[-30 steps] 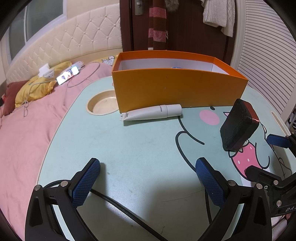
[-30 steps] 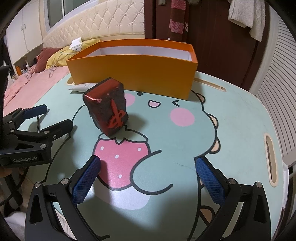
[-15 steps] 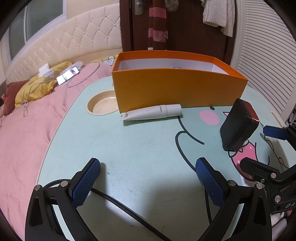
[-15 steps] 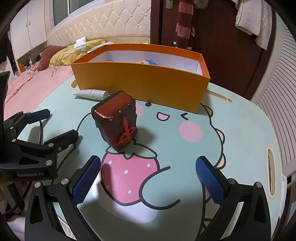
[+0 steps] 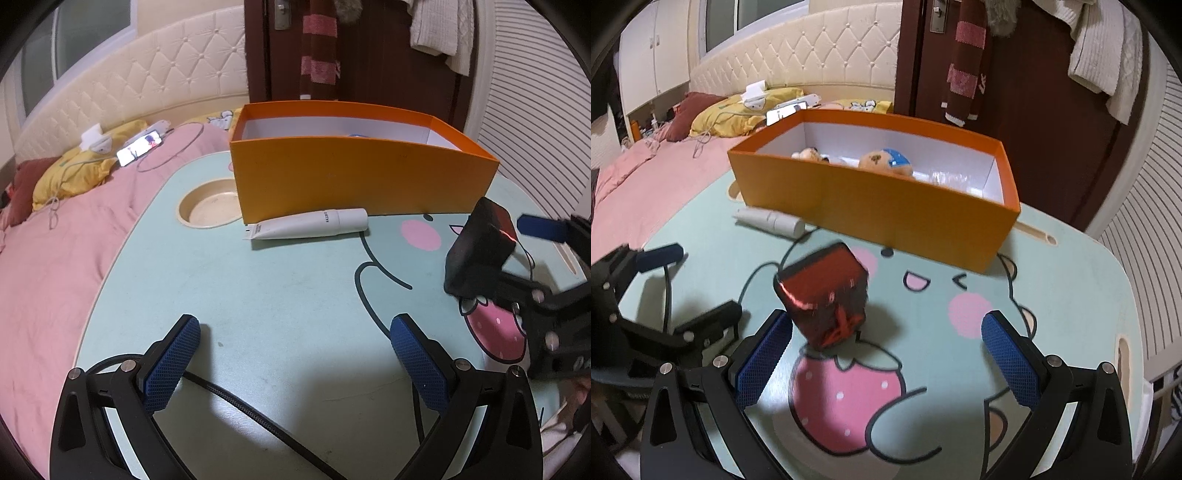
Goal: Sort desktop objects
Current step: 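Lower the right tool onto the red wrapped box and grasp it, then lift the red box with the right tool while the left tool grasps the white tube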
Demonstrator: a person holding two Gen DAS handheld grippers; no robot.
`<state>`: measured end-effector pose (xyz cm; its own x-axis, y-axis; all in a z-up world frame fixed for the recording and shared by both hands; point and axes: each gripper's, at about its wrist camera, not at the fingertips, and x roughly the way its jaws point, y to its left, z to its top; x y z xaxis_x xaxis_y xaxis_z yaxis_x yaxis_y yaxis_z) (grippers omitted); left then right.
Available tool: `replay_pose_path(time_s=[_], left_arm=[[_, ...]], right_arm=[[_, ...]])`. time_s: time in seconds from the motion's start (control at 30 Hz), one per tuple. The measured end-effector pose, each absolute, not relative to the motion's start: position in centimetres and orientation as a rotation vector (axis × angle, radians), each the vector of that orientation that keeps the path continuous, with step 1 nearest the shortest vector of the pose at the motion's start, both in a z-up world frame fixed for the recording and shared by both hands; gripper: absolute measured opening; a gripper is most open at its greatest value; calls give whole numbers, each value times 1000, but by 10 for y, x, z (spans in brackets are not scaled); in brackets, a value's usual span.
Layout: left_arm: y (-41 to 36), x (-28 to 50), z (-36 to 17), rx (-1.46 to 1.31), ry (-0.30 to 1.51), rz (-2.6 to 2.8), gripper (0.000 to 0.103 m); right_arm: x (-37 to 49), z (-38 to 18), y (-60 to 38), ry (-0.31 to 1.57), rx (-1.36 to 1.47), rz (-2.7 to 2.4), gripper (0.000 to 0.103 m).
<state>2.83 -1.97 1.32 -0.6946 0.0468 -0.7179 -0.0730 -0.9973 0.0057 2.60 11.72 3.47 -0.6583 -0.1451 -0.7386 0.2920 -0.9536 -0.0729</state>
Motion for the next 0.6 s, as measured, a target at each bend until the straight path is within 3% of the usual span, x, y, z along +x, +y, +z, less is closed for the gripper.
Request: replay_pose_path(time_s=[0.2,0.23,0.27,0.33,0.6], left_arm=[[-20,28,13,-1198,54,2830,102],[-21,28,13,-1197,55,2830,102],[-21,28,13,-1197,55,2829,102],[-20,28,12,-1197,55,2830,102],[-19,27,13,-1204,57,2825,102]], right_arm=[[15,38,113,229,1132,-2626,102],[14,38,112,212,1123,-2611,92],[12,37,111,197,1118,-2592,68],[8,33,109,158,1136,-2543,43],[24,40,120,91,1030,-2577,43]])
